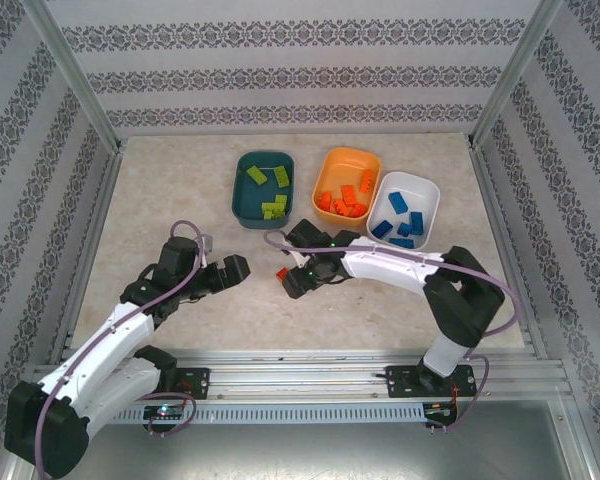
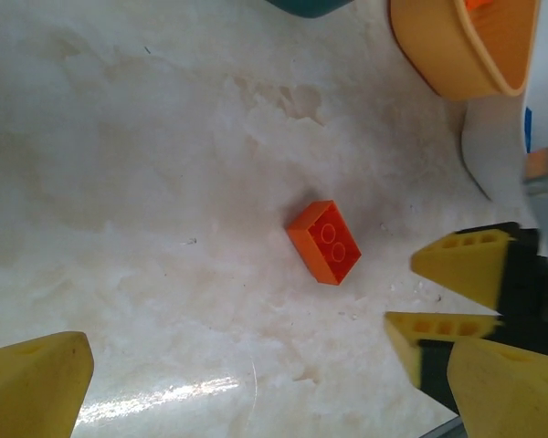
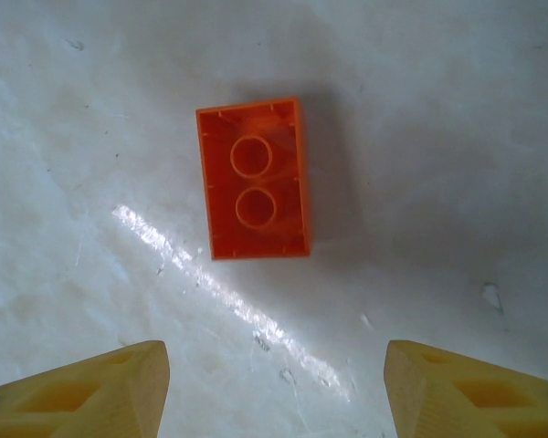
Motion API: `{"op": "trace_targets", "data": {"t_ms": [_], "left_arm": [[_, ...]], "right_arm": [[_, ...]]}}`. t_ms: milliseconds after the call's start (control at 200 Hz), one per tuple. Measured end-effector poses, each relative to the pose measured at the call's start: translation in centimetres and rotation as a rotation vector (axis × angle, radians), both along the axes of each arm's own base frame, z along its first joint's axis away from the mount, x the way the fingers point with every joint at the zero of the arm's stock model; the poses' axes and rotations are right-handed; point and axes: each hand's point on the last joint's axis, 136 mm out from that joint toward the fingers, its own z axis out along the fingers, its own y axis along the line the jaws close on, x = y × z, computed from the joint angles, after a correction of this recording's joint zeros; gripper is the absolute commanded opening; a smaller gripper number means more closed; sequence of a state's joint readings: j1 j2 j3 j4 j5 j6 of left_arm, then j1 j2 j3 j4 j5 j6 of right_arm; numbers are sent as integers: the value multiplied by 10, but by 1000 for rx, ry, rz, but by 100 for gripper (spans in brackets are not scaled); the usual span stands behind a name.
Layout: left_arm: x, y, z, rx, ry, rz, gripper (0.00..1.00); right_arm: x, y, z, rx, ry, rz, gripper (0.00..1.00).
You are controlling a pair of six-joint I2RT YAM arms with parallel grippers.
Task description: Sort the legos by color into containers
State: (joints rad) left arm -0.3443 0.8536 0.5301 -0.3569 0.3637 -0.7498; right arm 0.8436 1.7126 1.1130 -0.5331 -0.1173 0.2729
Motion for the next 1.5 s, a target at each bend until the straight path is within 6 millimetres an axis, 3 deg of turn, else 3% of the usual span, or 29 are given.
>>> {"op": "trace_targets", "data": {"t_ms": [320, 515, 874, 1119, 1229, 1329, 1504], "left_arm": [[1, 9, 12, -7, -48, 26, 100], [-2, 14, 7, 4, -38, 35, 100], [-2, 21, 1, 21, -30, 46, 100], [-1, 23, 1, 19, -32, 55, 100], [-1, 23, 1, 19, -30, 55, 100], [-2, 24, 0, 20, -28, 55, 100], [-1, 25, 0, 18, -28, 60, 100]], "right_arm": [[16, 22, -12, -23, 14, 22, 63], [20, 32, -23, -46, 30, 32, 60], [25, 36, -32, -91, 27, 46, 29], [27, 32, -30, -99, 9, 37, 28], [22, 24, -21, -86, 7, 17, 29], [24, 17, 0, -34, -4, -8, 29], [66, -18, 57, 113, -66, -144, 30]]}}
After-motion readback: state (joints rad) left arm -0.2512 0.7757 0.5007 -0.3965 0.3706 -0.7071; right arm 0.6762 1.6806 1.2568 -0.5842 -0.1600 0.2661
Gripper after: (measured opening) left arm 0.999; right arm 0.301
